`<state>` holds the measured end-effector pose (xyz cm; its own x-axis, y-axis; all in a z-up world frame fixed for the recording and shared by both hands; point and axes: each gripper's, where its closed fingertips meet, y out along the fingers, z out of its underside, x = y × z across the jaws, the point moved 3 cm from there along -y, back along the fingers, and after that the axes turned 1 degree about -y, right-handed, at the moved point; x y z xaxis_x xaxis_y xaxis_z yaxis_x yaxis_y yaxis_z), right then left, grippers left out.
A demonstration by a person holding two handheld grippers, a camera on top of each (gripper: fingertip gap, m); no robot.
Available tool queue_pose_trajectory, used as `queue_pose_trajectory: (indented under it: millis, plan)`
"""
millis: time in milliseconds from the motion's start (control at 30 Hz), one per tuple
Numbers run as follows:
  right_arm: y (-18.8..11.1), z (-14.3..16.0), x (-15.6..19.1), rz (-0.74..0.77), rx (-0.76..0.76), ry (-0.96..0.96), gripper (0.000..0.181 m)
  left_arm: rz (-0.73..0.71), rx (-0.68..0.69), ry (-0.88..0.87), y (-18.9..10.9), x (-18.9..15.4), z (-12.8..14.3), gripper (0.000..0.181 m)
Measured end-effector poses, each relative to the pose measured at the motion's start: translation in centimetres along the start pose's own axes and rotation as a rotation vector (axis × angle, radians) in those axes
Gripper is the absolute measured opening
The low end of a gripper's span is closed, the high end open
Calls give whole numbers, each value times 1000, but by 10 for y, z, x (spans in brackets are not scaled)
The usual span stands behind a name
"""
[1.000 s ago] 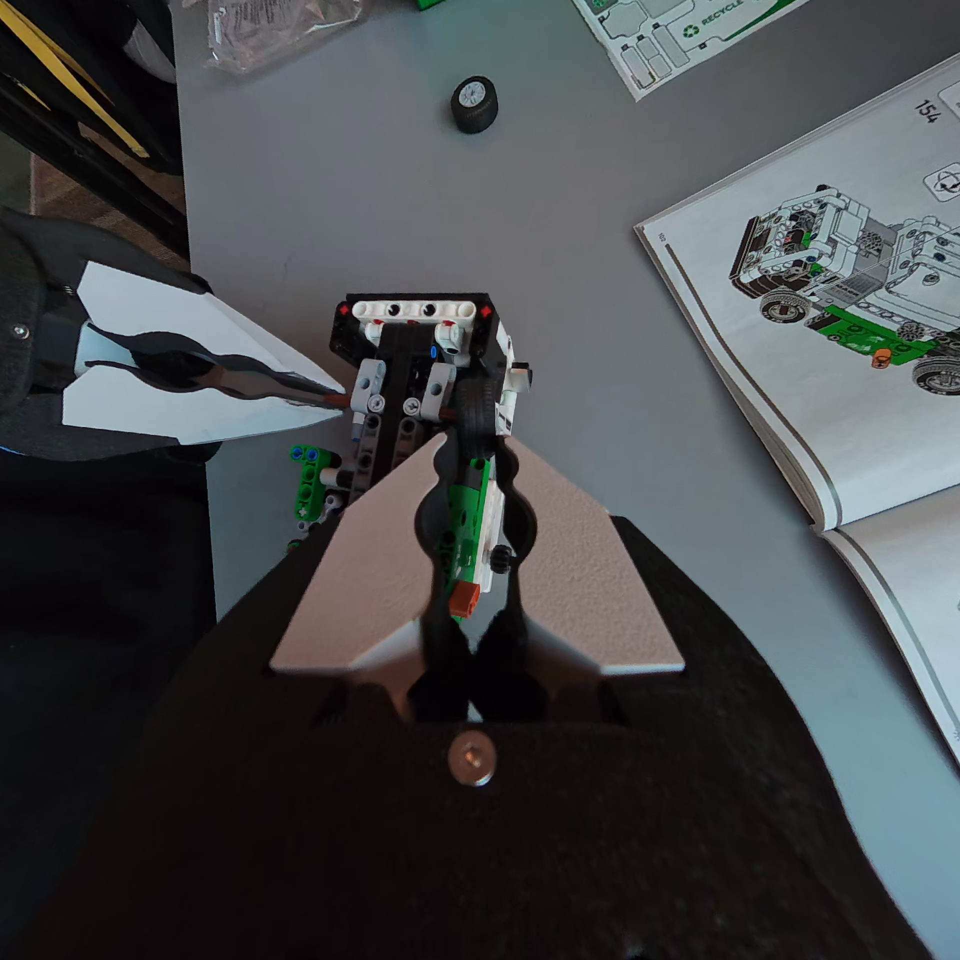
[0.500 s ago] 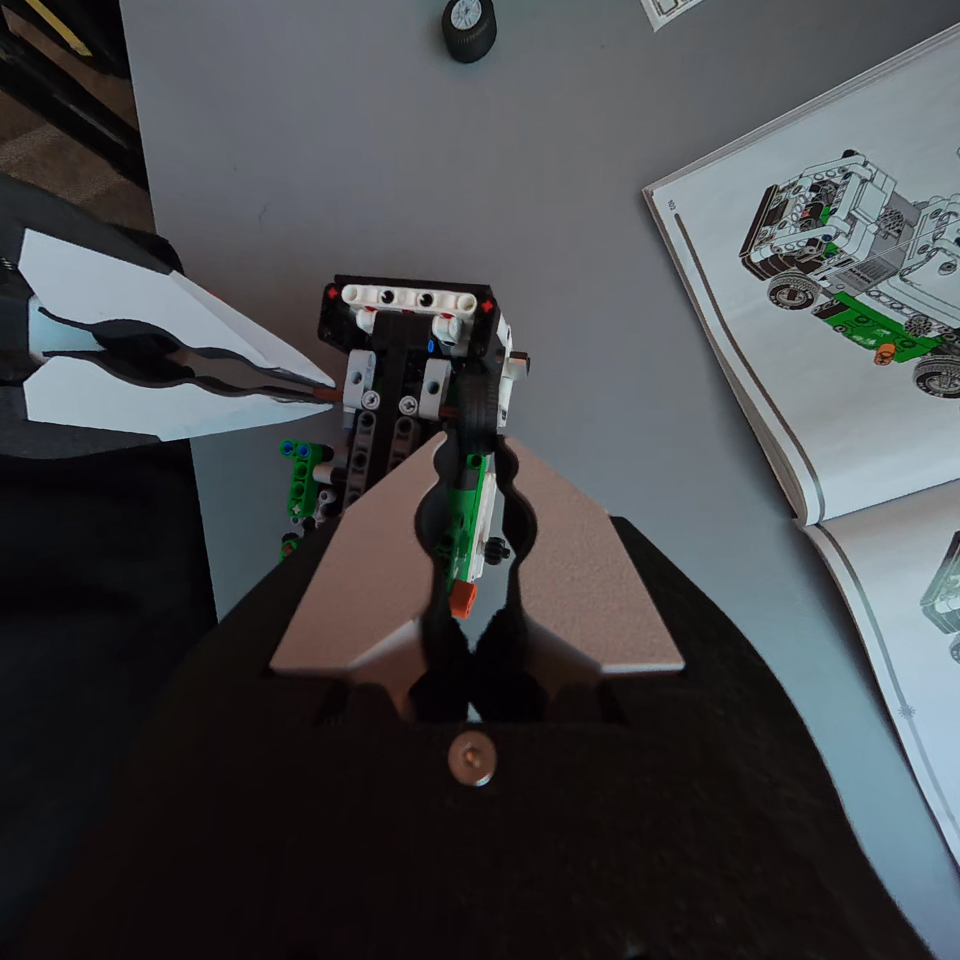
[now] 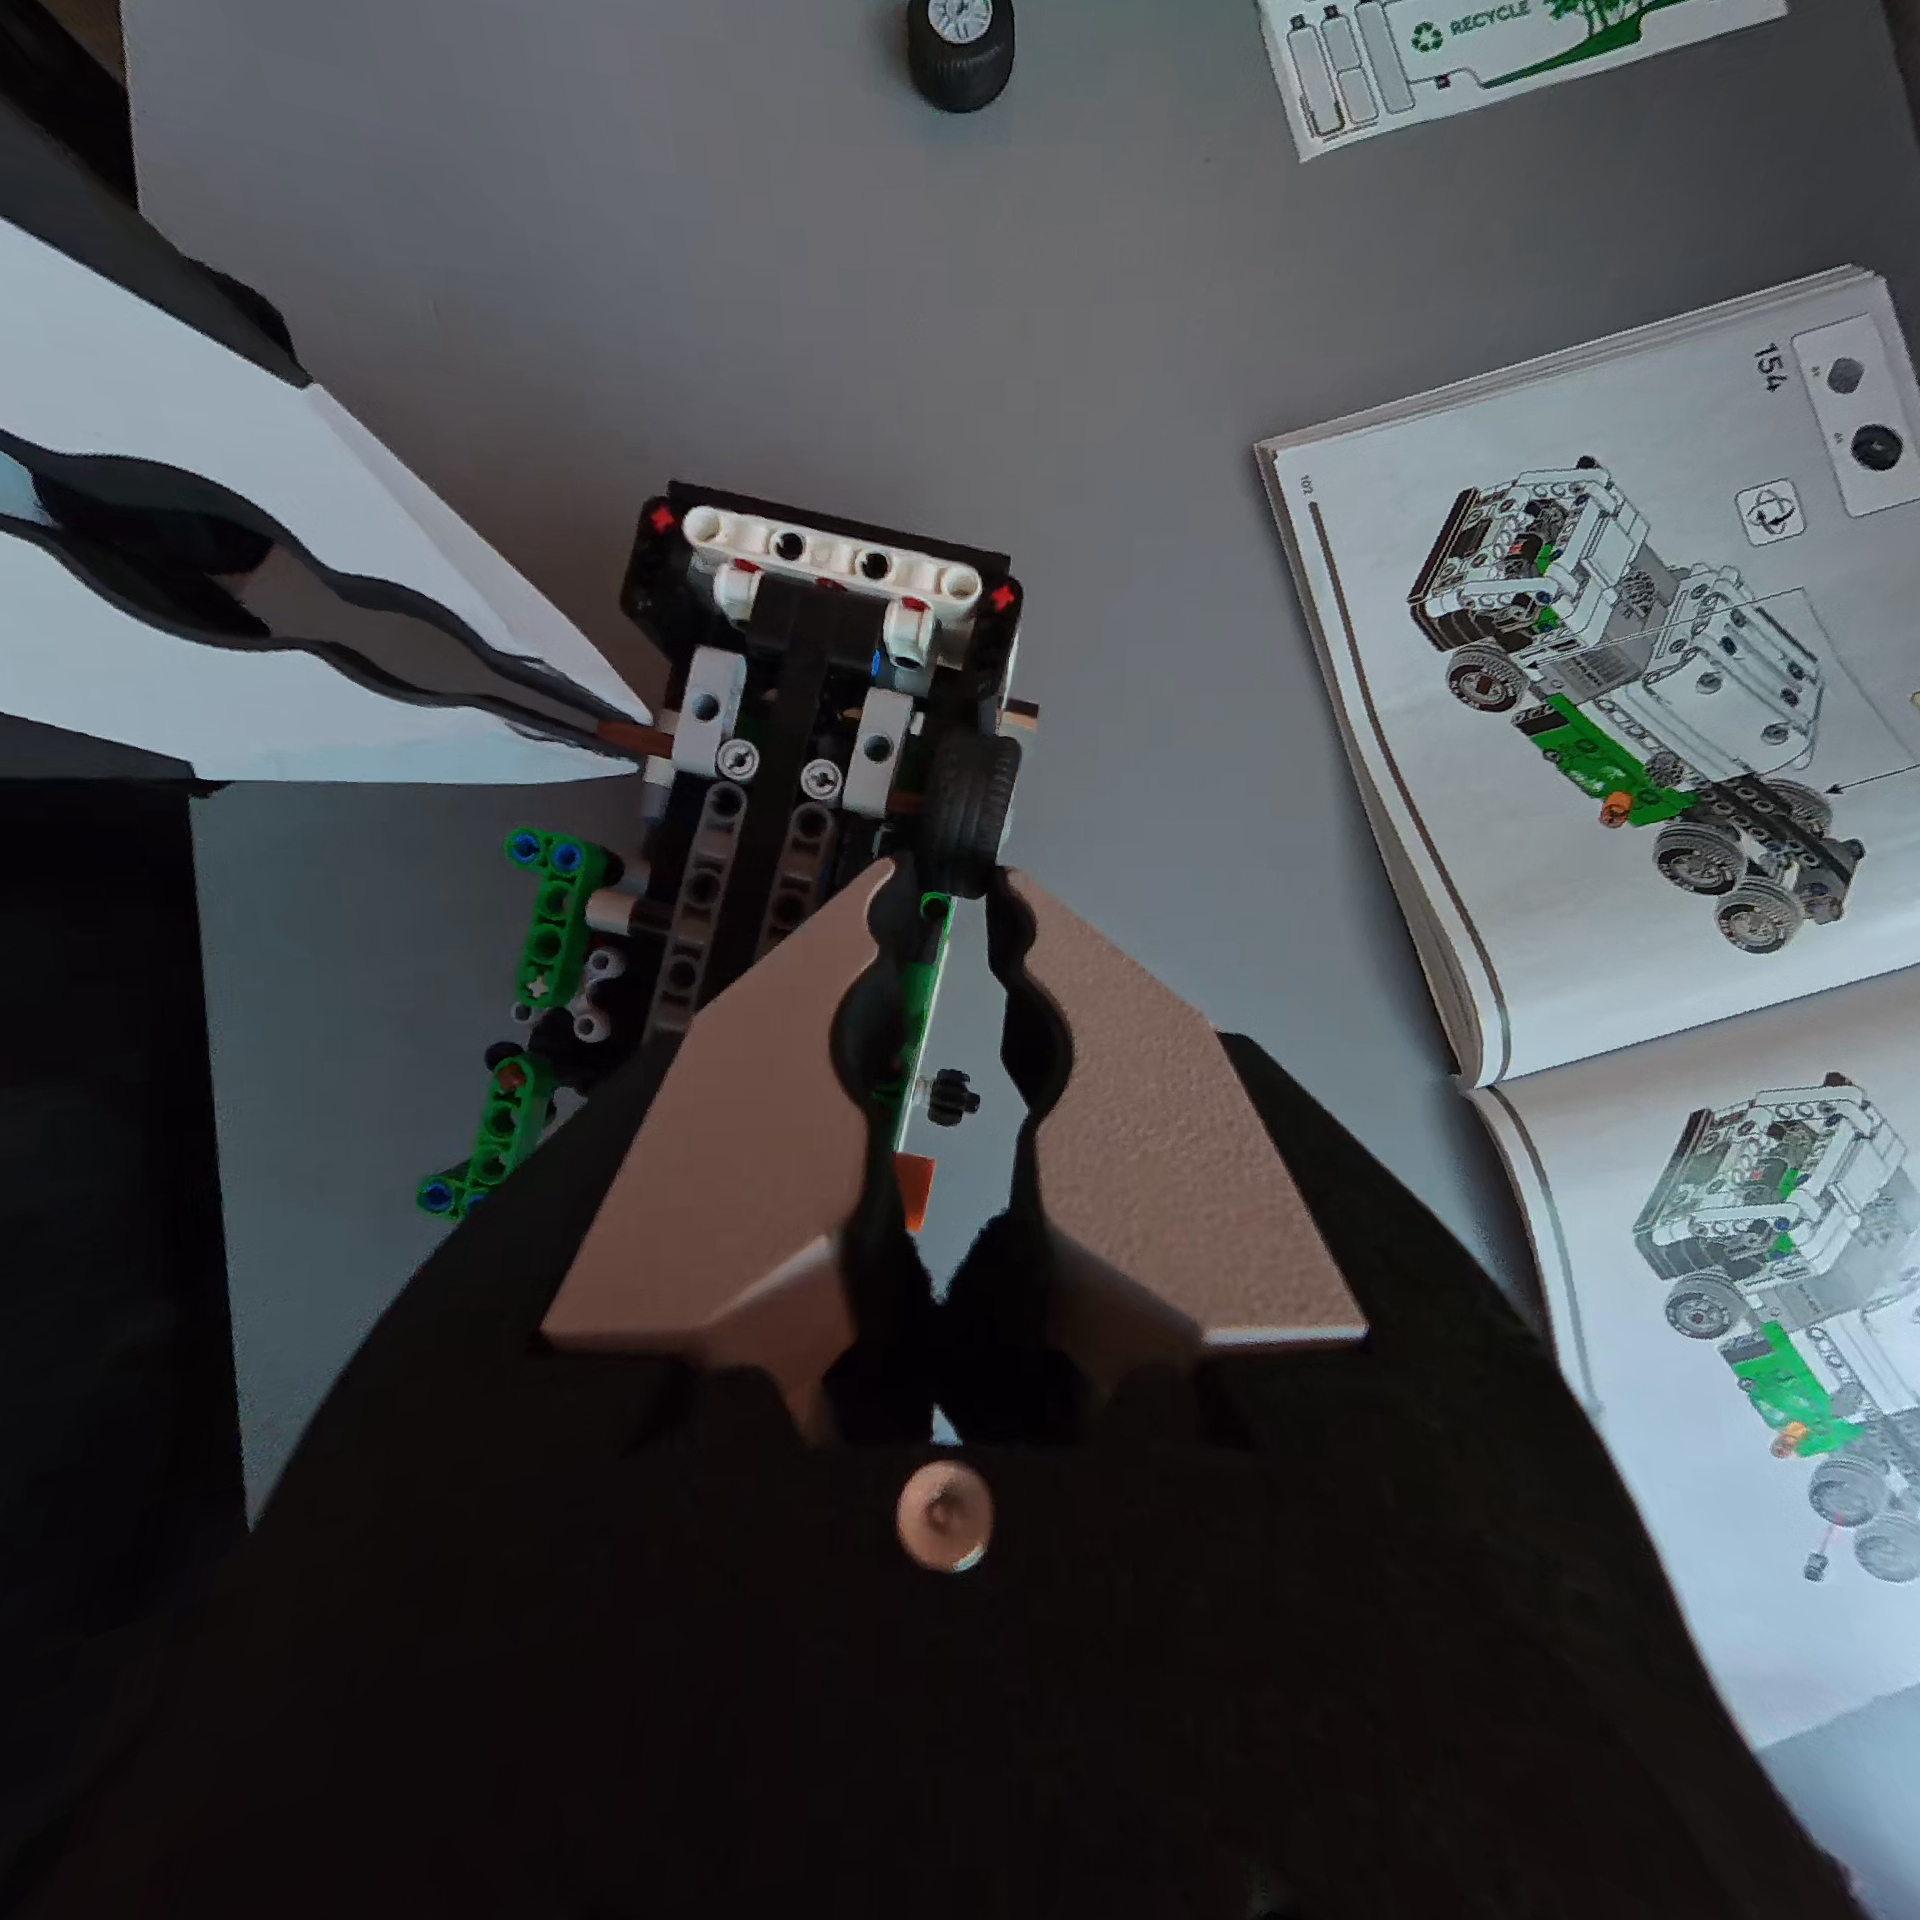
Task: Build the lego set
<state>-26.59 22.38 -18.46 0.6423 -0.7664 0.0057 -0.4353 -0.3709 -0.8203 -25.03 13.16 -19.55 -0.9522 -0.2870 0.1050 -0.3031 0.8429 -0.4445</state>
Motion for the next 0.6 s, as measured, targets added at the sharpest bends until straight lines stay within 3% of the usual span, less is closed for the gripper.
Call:
queue_pose_trajectory:
  millis: [600]
  plan:
    - [-9,1,-4,-2,-22,-70,0,-7,12,29,-3,9,3,2]
